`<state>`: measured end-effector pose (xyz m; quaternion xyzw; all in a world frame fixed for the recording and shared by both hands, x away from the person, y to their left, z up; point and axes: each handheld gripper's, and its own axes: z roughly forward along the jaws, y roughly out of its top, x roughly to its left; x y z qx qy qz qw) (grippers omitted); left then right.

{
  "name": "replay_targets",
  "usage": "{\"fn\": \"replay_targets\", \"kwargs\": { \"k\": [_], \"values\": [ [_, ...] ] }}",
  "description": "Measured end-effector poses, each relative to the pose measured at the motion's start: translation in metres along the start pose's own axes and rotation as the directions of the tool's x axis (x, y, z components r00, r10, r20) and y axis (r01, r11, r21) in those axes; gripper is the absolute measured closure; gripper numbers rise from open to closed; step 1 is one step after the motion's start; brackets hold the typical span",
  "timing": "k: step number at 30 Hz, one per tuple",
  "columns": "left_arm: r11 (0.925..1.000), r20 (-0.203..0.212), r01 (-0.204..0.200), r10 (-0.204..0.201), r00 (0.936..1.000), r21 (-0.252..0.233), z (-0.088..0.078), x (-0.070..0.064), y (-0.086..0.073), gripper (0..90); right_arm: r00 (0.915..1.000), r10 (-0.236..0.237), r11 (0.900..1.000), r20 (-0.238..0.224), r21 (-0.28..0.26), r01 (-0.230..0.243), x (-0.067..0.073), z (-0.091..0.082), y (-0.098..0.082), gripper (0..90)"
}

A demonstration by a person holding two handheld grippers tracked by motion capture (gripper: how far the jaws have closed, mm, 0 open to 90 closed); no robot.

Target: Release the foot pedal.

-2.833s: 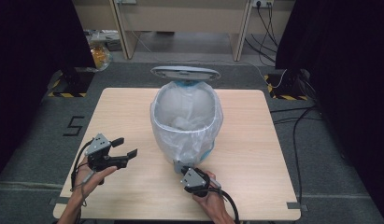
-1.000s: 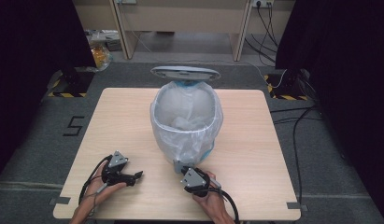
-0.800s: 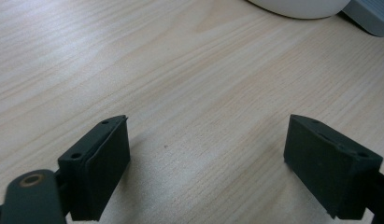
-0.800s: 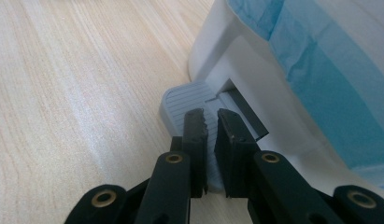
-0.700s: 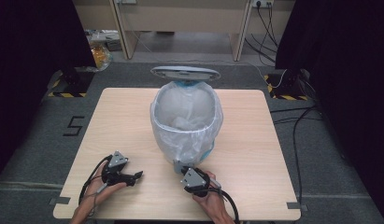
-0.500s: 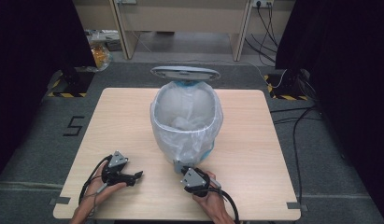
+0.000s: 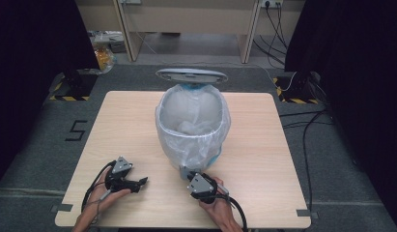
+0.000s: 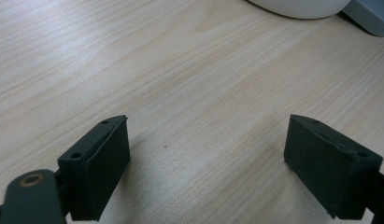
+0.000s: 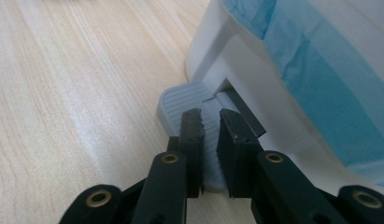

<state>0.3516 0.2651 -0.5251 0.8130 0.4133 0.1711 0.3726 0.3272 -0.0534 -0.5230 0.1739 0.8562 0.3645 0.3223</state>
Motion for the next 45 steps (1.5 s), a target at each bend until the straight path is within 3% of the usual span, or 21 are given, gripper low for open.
{"fn": "replay_targets", "kwargs": {
  "k": [6,12,14,18,22,23,30,38,45],
  "values": [
    [1.0000,0.000,0.000,0.000,1.0000,0.000,0.000,0.000,0.000,13.1,0.9999,0.007,1.000,0.012,-0.007,-0.006,-0.001,-0.002,0.000,74.8],
    [1.0000,0.001,0.000,0.000,1.0000,0.000,0.000,0.000,0.000,13.1,0.9992,0.008,0.999,0.039,-0.051,-0.006,-0.003,-0.006,0.001,68.8],
    [1.0000,0.000,0.001,-0.001,1.0000,0.000,0.000,0.000,0.000,13.1,0.9986,0.027,0.996,0.044,-0.080,-0.024,-0.004,-0.012,0.003,66.5],
    [1.0000,0.000,0.000,0.000,1.0000,0.000,0.000,0.000,0.000,13.0,0.9988,0.030,0.997,0.038,-0.078,-0.027,-0.005,-0.018,0.002,63.9],
    [1.0000,0.000,0.001,-0.001,1.0000,0.000,0.000,0.000,0.000,13.0,0.9973,0.066,0.994,0.030,-0.089,-0.063,-0.007,-0.028,-0.001,60.5],
    [1.0000,0.000,0.001,-0.001,1.0000,-0.001,0.000,0.000,0.000,13.0,0.9948,0.100,0.991,0.020,-0.093,-0.098,-0.009,-0.032,-0.002,59.8],
    [1.0000,0.000,0.001,-0.001,1.0000,0.000,0.000,0.000,0.000,13.0,0.9864,0.161,0.982,0.033,-0.105,-0.157,-0.019,-0.052,-0.015,56.0],
    [1.0000,-0.001,0.004,-0.004,1.0000,0.000,0.000,0.000,0.000,13.0,0.9815,0.184,0.979,0.051,-0.100,-0.179,-0.024,-0.062,-0.023,54.4],
    [1.0000,-0.002,0.006,-0.006,1.0000,0.000,-0.001,0.000,0.000,13.0,0.9728,0.220,0.974,0.072,-0.061,-0.216,-0.027,-0.068,-0.036,53.6]
  ]
}}
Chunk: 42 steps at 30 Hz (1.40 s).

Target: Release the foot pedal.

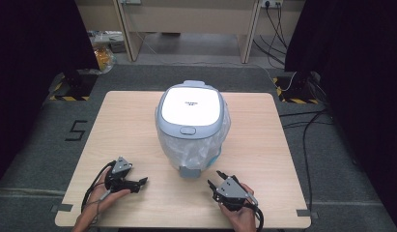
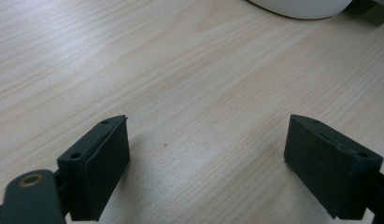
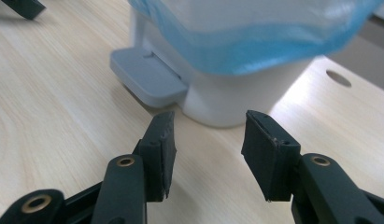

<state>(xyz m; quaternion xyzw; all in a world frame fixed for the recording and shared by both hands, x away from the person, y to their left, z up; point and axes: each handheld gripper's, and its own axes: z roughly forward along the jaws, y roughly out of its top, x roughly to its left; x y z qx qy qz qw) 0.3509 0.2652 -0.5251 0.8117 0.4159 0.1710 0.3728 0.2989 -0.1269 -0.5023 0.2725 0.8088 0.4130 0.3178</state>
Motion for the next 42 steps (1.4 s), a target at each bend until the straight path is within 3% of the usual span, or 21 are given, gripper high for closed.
{"fn": "replay_targets", "kwargs": {
  "k": [8,14,17,24,33,35,42],
  "values": [
    [1.0000,0.000,0.000,0.000,1.0000,0.000,0.000,0.000,0.000,13.0,0.9992,0.039,0.999,0.012,0.031,-0.039,-0.008,-0.003,-0.009,48.0],
    [1.0000,0.000,0.000,0.000,1.0000,0.000,0.000,0.000,0.000,13.0,0.9932,0.113,0.992,0.028,0.059,-0.115,-0.016,-0.009,-0.021,41.3],
    [1.0000,0.000,0.000,0.000,1.0000,0.000,0.000,0.000,0.000,13.0,0.9911,0.128,0.990,0.038,0.062,-0.130,-0.019,-0.012,-0.024,40.2],
    [1.0000,0.000,0.000,0.000,1.0000,0.000,0.000,0.000,0.000,13.0,0.9778,0.199,0.974,0.067,0.096,-0.205,-0.030,-0.022,-0.036,34.1],
    [1.0000,0.000,0.000,0.000,1.0000,0.000,0.000,0.000,0.000,13.0,0.9679,0.234,0.961,0.092,0.131,-0.245,-0.043,-0.032,-0.046,33.8],
    [1.0000,0.000,0.000,0.000,1.0000,0.000,0.000,0.000,0.000,13.0,0.9640,0.246,0.953,0.100,0.158,-0.260,-0.047,-0.034,-0.049,32.8],
    [1.0000,0.000,0.000,0.000,1.0000,0.000,0.000,0.000,0.000,13.0,0.9603,0.262,0.943,0.097,0.187,-0.276,-0.051,-0.036,-0.052,29.9]
  ]
}}
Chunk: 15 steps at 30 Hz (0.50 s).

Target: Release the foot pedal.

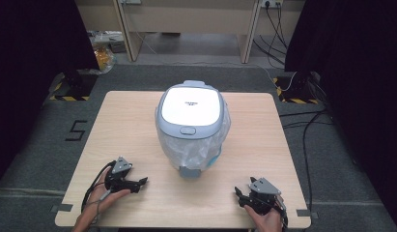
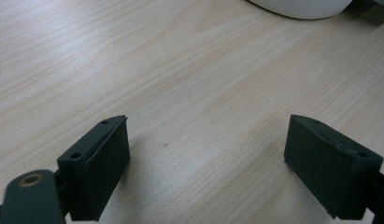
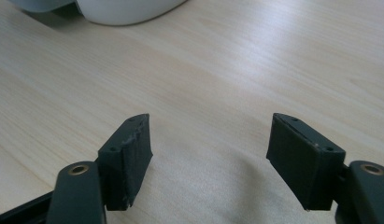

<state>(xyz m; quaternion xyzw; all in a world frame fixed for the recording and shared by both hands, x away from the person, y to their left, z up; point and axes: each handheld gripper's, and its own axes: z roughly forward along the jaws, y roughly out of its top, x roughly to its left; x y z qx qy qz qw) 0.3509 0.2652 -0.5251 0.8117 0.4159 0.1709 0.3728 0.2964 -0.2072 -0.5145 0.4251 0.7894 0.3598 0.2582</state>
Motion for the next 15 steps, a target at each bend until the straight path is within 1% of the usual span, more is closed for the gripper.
{"fn": "replay_targets", "kwargs": {
  "k": [2,3,4,5,6,7,8,9,10,13,15],
  "values": [
    [1.0000,0.000,0.000,0.000,1.0000,0.000,0.000,0.000,0.000,13.0,1.0000,-0.002,1.000,-0.007,0.025,0.002,-0.001,0.001,0.000,28.4],
    [1.0000,0.000,0.000,0.000,1.0000,0.000,0.000,0.000,0.000,13.0,1.0000,-0.002,1.000,-0.007,0.025,0.002,-0.001,0.001,0.000,28.4],
    [1.0000,0.000,0.000,0.000,1.0000,0.000,0.000,0.000,0.000,13.0,0.9999,0.003,0.998,-0.016,0.055,-0.002,-0.002,0.002,0.000,26.2],
    [1.0000,0.000,0.000,0.000,1.0000,0.000,0.000,0.000,0.000,13.0,0.9997,0.003,0.998,-0.024,0.069,-0.002,-0.002,0.003,0.000,24.9],
    [1.0000,0.000,0.000,0.000,1.0000,0.000,0.000,0.000,0.000,13.0,0.9992,0.013,0.997,-0.037,0.074,-0.010,-0.003,0.003,-0.001,24.2],
    [1.0000,0.000,0.000,0.000,1.0000,0.000,0.000,0.000,0.000,13.0,0.9992,0.013,0.997,-0.037,0.074,-0.010,-0.003,0.003,-0.001,24.2],
    [1.0000,0.000,0.000,0.000,1.0000,0.000,0.000,0.000,0.000,13.0,0.9969,0.051,0.995,-0.060,0.092,-0.046,-0.007,0.003,-0.002,19.5],
    [1.0000,0.000,0.000,0.000,1.0000,0.000,0.000,0.000,0.000,13.0,0.9969,0.051,0.995,-0.060,0.092,-0.046,-0.007,0.003,-0.002,19.5],
    [1.0000,0.000,0.000,0.000,1.0000,0.000,0.000,0.000,0.000,13.0,0.9955,0.074,0.992,-0.059,0.107,-0.068,-0.010,0.003,-0.002,15.0],
    [1.0000,0.000,0.000,0.000,1.0000,0.000,0.000,0.000,0.000,13.0,0.9954,0.073,0.992,-0.062,0.109,-0.066,-0.013,0.003,-0.003,14.7],
    [1.0000,0.000,0.000,0.000,1.0000,0.000,0.000,0.000,0.000,13.0,0.9954,0.078,0.992,-0.057,0.108,-0.071,-0.014,0.004,-0.002,14.8]
  ]
}}
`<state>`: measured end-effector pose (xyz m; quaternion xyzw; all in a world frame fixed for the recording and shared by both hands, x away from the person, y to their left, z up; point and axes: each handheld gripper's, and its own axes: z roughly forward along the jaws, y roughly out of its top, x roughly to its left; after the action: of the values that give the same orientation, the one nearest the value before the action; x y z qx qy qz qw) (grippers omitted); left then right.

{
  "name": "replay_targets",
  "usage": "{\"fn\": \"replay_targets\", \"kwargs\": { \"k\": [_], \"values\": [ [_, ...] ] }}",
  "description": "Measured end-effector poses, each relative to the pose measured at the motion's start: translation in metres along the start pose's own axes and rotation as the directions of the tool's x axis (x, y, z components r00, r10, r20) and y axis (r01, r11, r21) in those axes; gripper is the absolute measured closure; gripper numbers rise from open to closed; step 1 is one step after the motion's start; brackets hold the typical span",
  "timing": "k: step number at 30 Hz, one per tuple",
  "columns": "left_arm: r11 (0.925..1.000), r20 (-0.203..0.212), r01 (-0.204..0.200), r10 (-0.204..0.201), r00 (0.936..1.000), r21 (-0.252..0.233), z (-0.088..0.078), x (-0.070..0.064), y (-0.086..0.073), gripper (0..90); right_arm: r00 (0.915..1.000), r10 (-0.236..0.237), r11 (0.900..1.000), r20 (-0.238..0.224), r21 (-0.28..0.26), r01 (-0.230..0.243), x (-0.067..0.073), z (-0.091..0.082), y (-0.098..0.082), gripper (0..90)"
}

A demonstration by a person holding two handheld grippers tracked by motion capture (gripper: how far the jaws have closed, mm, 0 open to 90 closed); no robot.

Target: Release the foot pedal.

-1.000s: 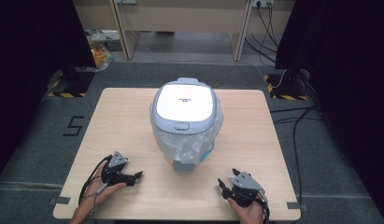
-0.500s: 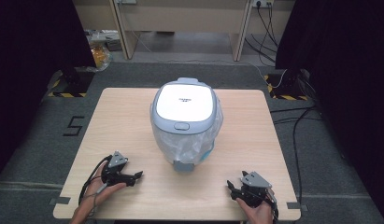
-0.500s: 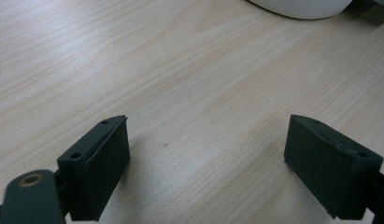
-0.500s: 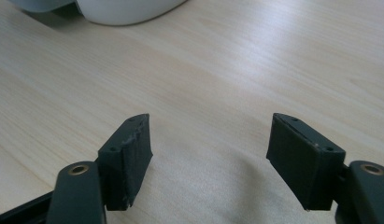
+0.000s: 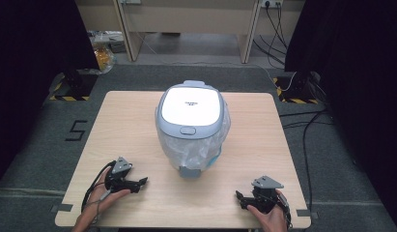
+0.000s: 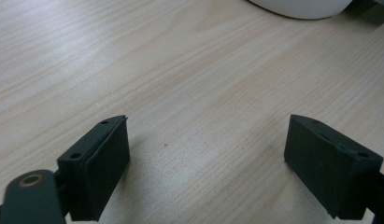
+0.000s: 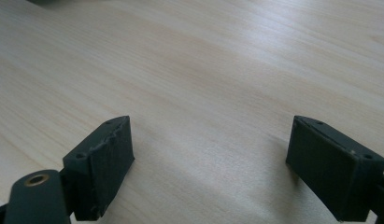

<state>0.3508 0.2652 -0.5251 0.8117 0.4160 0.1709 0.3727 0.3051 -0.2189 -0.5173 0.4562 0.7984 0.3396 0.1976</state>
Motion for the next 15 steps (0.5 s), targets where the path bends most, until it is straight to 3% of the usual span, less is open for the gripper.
{"fn": "replay_targets", "kwargs": {
  "k": [15],
  "values": [
    [1.0000,0.000,0.001,-0.001,1.0000,-0.002,0.0001,0.0000,0.0000,13.0,0.9998,0.011,1.000,0.014,-0.002,-0.011,-0.0021,0.0000,0.0001,14.8]
  ]
}}
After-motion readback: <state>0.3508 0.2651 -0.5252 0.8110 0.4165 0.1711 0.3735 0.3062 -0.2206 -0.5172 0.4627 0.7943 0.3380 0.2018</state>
